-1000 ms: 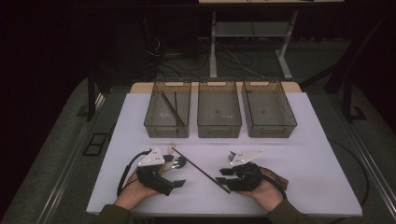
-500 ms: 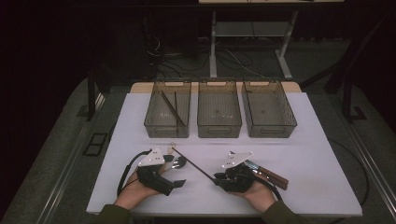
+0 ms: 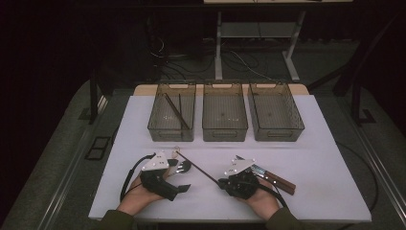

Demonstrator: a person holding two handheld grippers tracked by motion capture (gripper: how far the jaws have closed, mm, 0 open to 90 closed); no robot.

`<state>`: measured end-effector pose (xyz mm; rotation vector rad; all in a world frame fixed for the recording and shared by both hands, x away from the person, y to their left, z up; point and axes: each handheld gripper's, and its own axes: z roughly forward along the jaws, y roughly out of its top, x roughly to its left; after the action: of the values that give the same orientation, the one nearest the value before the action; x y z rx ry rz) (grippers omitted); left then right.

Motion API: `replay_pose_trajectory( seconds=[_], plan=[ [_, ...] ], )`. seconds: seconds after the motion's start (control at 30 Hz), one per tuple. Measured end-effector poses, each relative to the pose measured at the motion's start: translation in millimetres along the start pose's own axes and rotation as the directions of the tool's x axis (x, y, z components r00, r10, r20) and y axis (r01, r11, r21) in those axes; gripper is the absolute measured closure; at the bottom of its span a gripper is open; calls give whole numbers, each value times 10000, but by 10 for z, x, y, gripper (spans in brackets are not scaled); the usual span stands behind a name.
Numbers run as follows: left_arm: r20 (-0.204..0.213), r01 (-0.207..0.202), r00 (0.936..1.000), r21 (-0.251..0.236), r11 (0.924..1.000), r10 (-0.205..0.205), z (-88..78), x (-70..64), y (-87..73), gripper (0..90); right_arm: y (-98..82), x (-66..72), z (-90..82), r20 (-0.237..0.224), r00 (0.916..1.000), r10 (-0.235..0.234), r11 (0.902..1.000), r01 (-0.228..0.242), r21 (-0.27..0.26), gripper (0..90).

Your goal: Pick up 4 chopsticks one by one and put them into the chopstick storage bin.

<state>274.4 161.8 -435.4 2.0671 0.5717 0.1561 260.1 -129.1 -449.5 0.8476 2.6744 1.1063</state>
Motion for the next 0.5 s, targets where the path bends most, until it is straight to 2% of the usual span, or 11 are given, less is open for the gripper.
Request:
replay_pose_trajectory(
  seconds=[0.27,0.5],
  plan=[
    [-9,1,10000,-31,10000,-1,-4,0,2,10,4,23,0,260,9996,66,10000,-66,5,842],
    [9,14,10000,-20,10000,-14,-8,1,3,10,7,17,-3,198,9994,278,9996,-277,-12,847]
  ],
)
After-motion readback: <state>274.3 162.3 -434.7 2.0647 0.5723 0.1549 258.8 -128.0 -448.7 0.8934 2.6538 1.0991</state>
